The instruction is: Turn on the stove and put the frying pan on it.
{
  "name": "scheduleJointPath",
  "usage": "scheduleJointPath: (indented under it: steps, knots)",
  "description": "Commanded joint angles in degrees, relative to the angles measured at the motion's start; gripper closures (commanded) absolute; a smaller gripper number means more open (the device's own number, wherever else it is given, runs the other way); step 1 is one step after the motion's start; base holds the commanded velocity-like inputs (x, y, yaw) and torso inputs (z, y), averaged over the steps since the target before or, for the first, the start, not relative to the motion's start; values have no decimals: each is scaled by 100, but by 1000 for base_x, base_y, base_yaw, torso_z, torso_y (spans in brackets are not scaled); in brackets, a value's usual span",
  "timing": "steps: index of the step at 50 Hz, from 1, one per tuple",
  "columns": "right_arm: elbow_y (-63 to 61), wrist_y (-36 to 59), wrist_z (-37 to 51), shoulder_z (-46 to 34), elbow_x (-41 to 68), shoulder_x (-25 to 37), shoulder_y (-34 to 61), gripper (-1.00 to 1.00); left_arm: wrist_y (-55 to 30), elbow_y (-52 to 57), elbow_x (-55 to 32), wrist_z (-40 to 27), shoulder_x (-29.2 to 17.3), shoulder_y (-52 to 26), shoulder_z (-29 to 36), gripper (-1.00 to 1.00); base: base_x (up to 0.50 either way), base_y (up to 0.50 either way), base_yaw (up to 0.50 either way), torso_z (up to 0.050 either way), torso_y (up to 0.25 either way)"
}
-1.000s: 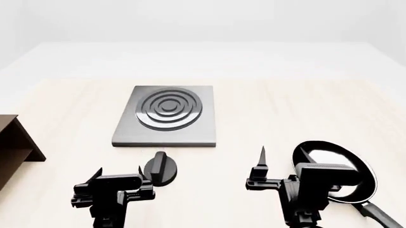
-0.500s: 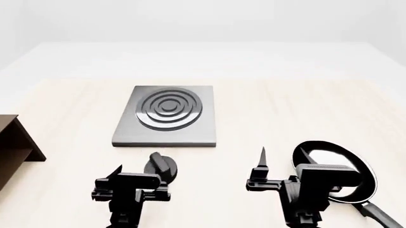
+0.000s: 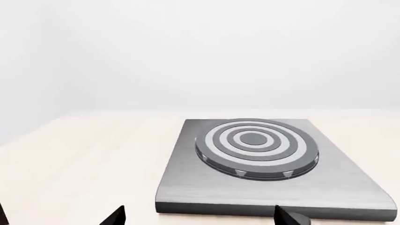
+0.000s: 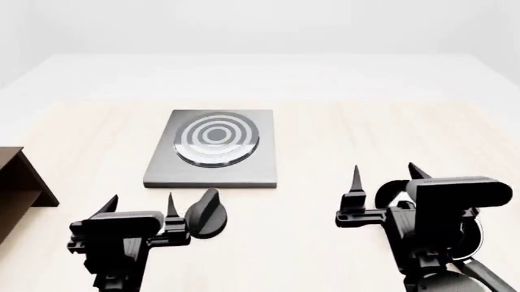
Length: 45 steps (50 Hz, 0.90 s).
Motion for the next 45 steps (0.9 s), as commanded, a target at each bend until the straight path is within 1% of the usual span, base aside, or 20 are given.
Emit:
scheduleJointPath:
  steps: [1,5,13,17,19,21,22,26,27,28,29,32,35,38,39,41,43,45]
  knots:
    - [-781,929,156,-47,77,515,335,-100,-110,460,-162,-33,-116,194,-201,-100,0,0,0,0,0]
    - [-870,1192,150,34,206,582,427,-100,-70,444,-180,-13,-132,212,-199,-100,0,0,0,0,0]
    - [-1111,1668,53,-276,68,1205,847,-100,34,423,-209,8,-166,261,-228,-100,0,0,0,0,0]
    - [-1213,2419,-139,-573,171,1644,1414,-100,104,362,-197,19,-165,285,-207,-100,0,0,0,0,0]
    - [-1197,2597,-174,-824,60,1921,1708,-100,101,370,-214,18,-171,289,-213,-100,0,0,0,0,0]
    - [-1172,2914,-335,-800,228,1996,1925,-100,114,355,-224,23,-175,289,-212,-100,0,0,0,0,0]
    - [-1193,3035,-426,-1121,168,2255,2133,-100,113,358,-227,22,-178,292,-211,-100,0,0,0,0,0]
    - [-1210,3129,-686,-2012,-26,2837,2517,-100,114,370,-225,11,-183,305,-192,-100,0,0,0,0,0]
    - [-1214,3190,-806,-1996,76,2858,2542,-100,121,370,-229,12,-184,309,-190,-100,0,0,0,0,0]
    - [-1245,3093,-861,-2297,-49,3074,2594,-100,142,364,-230,22,-187,322,-185,-100,0,0,0,0,0]
    - [-1246,3081,-889,-2433,-92,3154,2613,-100,150,357,-230,22,-189,324,-183,-100,0,0,0,0,0]
    - [-1237,3174,-995,-2726,-139,3324,2696,-100,149,370,-240,18,-198,331,-181,-100,0,0,0,0,0]
    - [-1220,3403,-1253,-2989,-94,3504,2952,-100,181,344,-235,18,-198,335,-171,-100,0,0,0,0,0]
    - [-1109,3420,-1466,-3432,-258,3723,3299,-100,212,301,-230,22,-200,340,-156,-100,0,0,0,0,0]
    - [-1106,3420,-1467,-3435,-258,3722,3304,-100,213,300,-232,20,-202,340,-154,-100,0,0,0,0,0]
    - [-931,3803,-1659,-3582,-204,3688,3593,-100,202,310,-240,14,-209,338,-156,-100,0,0,0,0,0]
    - [-766,3784,-1771,-3984,-354,3801,3793,-100,210,300,-243,11,-213,337,-155,-100,0,0,0,0,0]
    - [-605,3883,-1845,-4087,-364,3787,3893,-100,207,291,-247,6,-216,332,-150,-100,0,0,0,0,0]
